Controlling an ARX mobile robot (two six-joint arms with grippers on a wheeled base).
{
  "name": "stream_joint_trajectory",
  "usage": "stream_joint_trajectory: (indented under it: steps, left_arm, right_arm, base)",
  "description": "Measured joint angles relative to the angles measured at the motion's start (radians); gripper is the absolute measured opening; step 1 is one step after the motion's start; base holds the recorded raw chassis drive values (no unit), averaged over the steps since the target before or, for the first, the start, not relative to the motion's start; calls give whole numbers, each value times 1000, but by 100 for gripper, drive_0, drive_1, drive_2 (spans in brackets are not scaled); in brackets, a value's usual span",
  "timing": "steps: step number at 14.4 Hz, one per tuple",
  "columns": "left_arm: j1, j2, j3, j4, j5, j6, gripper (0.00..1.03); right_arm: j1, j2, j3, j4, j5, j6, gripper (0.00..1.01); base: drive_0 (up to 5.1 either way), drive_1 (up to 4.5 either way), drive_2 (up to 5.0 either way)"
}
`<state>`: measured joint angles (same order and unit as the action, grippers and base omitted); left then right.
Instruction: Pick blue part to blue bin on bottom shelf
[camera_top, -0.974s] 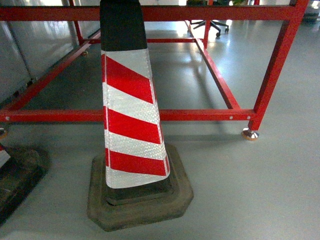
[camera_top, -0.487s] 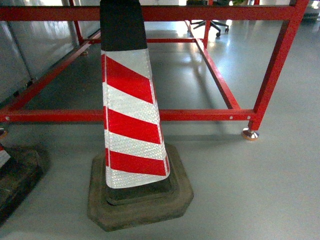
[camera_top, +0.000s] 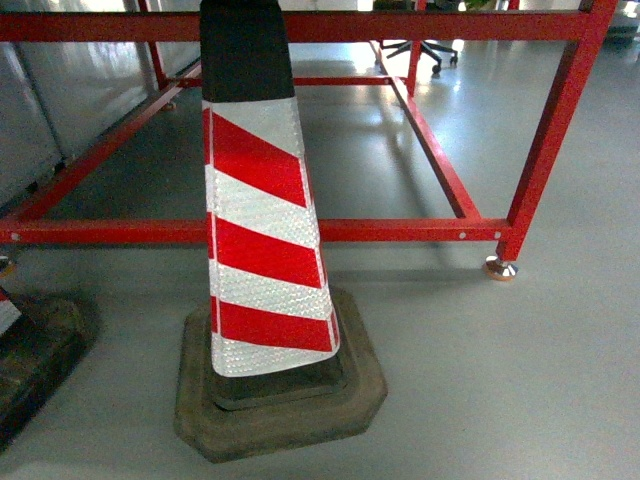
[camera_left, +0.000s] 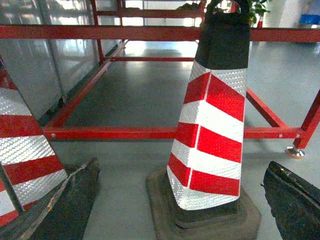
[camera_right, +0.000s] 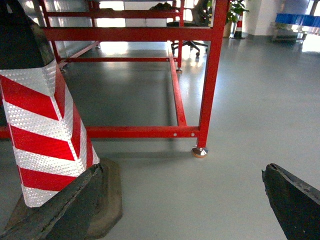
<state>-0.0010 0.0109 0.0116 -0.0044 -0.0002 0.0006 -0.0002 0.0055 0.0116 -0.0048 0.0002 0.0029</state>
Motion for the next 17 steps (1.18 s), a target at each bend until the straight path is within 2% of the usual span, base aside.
stream_joint_trajectory:
  steps: [17]
  left_arm:
    - [0,0,0,0,-2,0,98]
  right_arm:
    - [0,0,0,1,0,0,98]
  base:
    - [0,0,0]
